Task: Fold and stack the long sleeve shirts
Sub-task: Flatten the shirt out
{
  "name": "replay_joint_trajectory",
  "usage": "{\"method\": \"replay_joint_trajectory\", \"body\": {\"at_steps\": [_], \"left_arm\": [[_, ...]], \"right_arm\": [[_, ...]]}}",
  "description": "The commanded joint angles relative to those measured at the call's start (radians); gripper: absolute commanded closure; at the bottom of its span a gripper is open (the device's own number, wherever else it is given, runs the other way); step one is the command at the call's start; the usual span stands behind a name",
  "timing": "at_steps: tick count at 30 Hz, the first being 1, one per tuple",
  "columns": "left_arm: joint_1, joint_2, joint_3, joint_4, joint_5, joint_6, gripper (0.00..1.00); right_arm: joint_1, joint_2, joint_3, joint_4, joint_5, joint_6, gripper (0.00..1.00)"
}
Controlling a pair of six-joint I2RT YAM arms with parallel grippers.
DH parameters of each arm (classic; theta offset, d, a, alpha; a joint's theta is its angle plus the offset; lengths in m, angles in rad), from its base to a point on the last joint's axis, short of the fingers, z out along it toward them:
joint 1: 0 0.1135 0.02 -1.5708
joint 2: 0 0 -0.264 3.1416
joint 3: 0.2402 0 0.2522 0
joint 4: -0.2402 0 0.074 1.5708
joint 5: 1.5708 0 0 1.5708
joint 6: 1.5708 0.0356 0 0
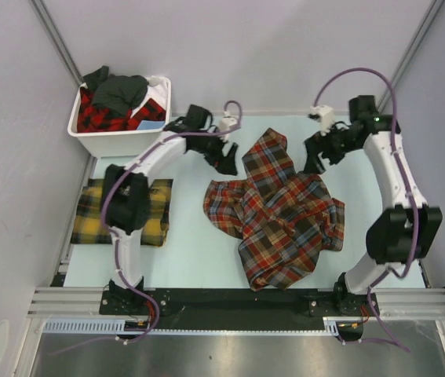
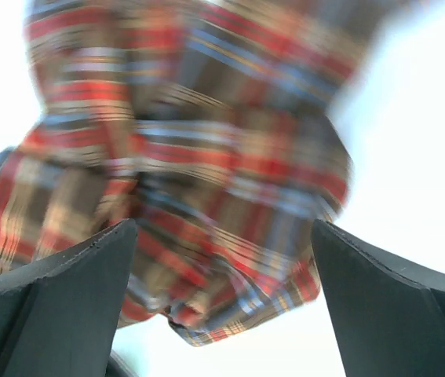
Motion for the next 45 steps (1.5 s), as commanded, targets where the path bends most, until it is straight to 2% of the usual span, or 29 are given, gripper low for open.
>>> {"method": "replay_joint_trajectory", "body": {"at_steps": [1, 4, 6, 9, 10, 11, 12, 13, 14, 15, 17, 19, 22, 24, 25, 26, 28, 29, 30, 31, 32, 33, 34, 35, 37, 40, 45], "left_arm": [[-0.142, 0.167, 0.229, -0.038, -0.04, 0.048, 0.06], [-0.215, 0.236, 0.33, -0.118, -0.056, 0.092, 0.05], [-0.26, 0.268, 0.335, -0.167, -0.079, 0.136, 0.04], [-0.298, 0.258, 0.271, -0.227, -0.14, 0.207, 0.07], [-0.3, 0.246, 0.213, -0.241, -0.151, 0.219, 0.15], [-0.3, 0.23, 0.178, -0.257, -0.168, 0.23, 0.23], [-0.295, 0.182, 0.141, -0.265, -0.176, 0.259, 0.35], [-0.292, 0.152, 0.065, -0.276, -0.182, 0.273, 0.69], [-0.286, 0.109, 0.021, -0.282, -0.189, 0.281, 0.91], [-0.263, 0.009, -0.029, -0.268, -0.182, 0.278, 1.0], [-0.225, -0.116, -0.192, -0.256, -0.145, 0.302, 1.0], [-0.22, -0.281, -0.36, -0.259, -0.154, 0.362, 1.0], [-0.238, -0.418, -0.57, -0.259, -0.192, 0.427, 1.0], [-0.255, -0.452, -0.673, -0.258, -0.225, 0.459, 0.99], [-0.255, -0.48, -0.695, -0.258, -0.231, 0.471, 0.98], [-0.248, -0.492, -0.715, -0.258, -0.235, 0.483, 0.96], [-0.237, -0.52, -0.747, -0.267, -0.249, 0.526, 0.84], [-0.206, -0.54, -0.748, -0.273, -0.243, 0.548, 0.77], [-0.185, -0.548, -0.728, -0.279, -0.233, 0.551, 0.62], [-0.16, -0.554, -0.708, -0.29, -0.194, 0.549, 0.54], [-0.116, -0.552, -0.688, -0.293, -0.177, 0.536, 0.48], [-0.097, -0.546, -0.645, -0.293, -0.157, 0.525, 0.43], [-0.082, -0.54, -0.622, -0.291, -0.134, 0.513, 0.4], [-0.058, -0.526, -0.604, -0.279, -0.13, 0.467, 0.37], [-0.038, -0.511, -0.554, -0.235, -0.119, 0.415, 0.35], [-0.001, -0.489, -0.508, -0.183, -0.099, 0.321, 0.32], [0.033, -0.457, -0.478, -0.121, -0.146, 0.233, 0.3]], "right_arm": [[-0.222, 0.246, 0.035, -0.061, -0.083, 0.15, 0.03], [-0.279, 0.372, 0.054, -0.018, -0.032, 0.228, 0.04], [-0.287, 0.425, 0.071, -0.014, -0.001, 0.25, 0.06], [-0.281, 0.477, 0.049, -0.04, 0.02, 0.23, 0.09], [-0.278, 0.483, 0.034, -0.045, 0.026, 0.213, 0.1], [-0.272, 0.48, 0.016, -0.053, 0.02, 0.199, 0.19], [-0.27, 0.477, -0.023, -0.067, 0.011, 0.185, 0.28], [-0.268, 0.467, -0.04, -0.071, 0.003, 0.161, 0.43], [-0.271, 0.453, -0.053, -0.088, -0.029, 0.136, 0.65], [-0.276, 0.404, -0.064, -0.122, -0.049, 0.11, 0.76], [-0.29, 0.327, -0.133, -0.142, -0.073, 0.014, 0.94], [-0.278, 0.174, -0.26, -0.148, -0.052, -0.074, 1.0], [-0.178, -0.006, -0.458, -0.189, 0.054, -0.256, 1.0], [-0.086, -0.09, -0.544, -0.243, 0.129, -0.374, 0.93], [-0.071, -0.1, -0.578, -0.254, 0.158, -0.393, 0.83], [-0.069, -0.103, -0.568, -0.272, 0.158, -0.408, 0.58], [-0.107, -0.042, -0.5, -0.338, 0.123, -0.436, 0.33], [-0.144, 0.003, -0.389, -0.353, 0.1, -0.431, 0.11], [-0.176, 0.049, -0.301, -0.37, 0.068, -0.387, 0.05], [-0.23, 0.166, -0.222, -0.373, -0.014, -0.35, 0.03], [-0.251, 0.227, -0.045, -0.372, -0.053, -0.295, 0.02], [-0.264, 0.283, 0.036, -0.367, -0.088, -0.193, 0.02], [-0.281, 0.398, 0.108, -0.358, -0.162, -0.13, 0.03], [-0.281, 0.44, 0.233, -0.288, -0.182, -0.061, 0.04], [-0.264, 0.521, 0.326, -0.21, -0.199, 0.124, 0.07], [-0.227, 0.656, 0.468, -0.11, -0.169, 0.258, 0.08], [-0.124, 0.799, 0.531, -0.027, -0.107, 0.319, 0.12]]}}
